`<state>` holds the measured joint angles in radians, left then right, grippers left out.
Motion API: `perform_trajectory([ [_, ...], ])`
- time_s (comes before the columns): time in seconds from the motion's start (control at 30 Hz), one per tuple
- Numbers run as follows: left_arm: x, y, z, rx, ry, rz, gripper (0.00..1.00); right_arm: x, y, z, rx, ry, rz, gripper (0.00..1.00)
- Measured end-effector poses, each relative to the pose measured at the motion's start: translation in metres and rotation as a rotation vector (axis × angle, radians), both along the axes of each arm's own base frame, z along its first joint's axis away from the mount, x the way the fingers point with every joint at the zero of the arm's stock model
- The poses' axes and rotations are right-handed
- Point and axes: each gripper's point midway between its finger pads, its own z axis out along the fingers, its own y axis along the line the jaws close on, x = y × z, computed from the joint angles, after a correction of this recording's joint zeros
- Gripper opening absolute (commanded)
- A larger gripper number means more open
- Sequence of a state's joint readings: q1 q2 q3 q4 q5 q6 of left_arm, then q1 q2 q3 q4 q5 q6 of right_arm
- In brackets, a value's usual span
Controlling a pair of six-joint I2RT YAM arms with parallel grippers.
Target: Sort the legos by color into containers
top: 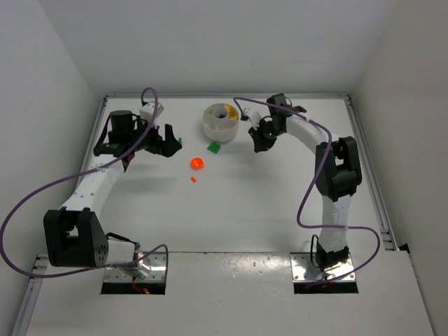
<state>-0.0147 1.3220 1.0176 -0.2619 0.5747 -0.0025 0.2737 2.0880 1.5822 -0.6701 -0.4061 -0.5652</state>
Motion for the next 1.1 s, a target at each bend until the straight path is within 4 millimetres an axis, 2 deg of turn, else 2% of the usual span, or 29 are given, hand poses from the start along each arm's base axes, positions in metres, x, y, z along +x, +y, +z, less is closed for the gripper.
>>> perform_trajectory([
  [0.27, 0.004, 0.005, -0.001, 0.002, -0.007, 0.037, 1.0, 0.051, 0.064, 0.097, 0.266, -0.143, -0.155, 0.1],
  [0.33, 0.004, 0.007, -0.002, 0.002, -0.002, 0.049, 1.0, 0.06, 0.081, 0.116, 0.324, -0.174, -0.184, 0.09],
  [0.43, 0.005, 0.01, -0.005, 0.004, 0.006, 0.068, 1.0, 0.071, 0.104, 0.132, 0.373, -0.209, -0.216, 0.09],
  [0.53, 0.005, 0.013, -0.005, 0.006, 0.006, 0.082, 1.0, 0.082, 0.125, 0.132, 0.389, -0.22, -0.231, 0.09],
  [0.63, 0.007, 0.018, -0.003, 0.013, -0.001, 0.102, 1.0, 0.088, 0.139, 0.116, 0.379, -0.201, -0.245, 0.09],
  [0.8, 0.007, 0.024, -0.004, 0.014, 0.001, 0.126, 1.0, 0.089, 0.136, 0.084, 0.323, -0.161, -0.284, 0.09],
  [1.07, 0.008, 0.025, -0.004, 0.017, 0.002, 0.132, 1.0, 0.094, 0.131, 0.078, 0.298, -0.172, -0.311, 0.09],
  [1.1, 0.007, 0.025, -0.004, 0.017, 0.002, 0.132, 1.0, 0.095, 0.13, 0.077, 0.294, -0.174, -0.314, 0.12],
])
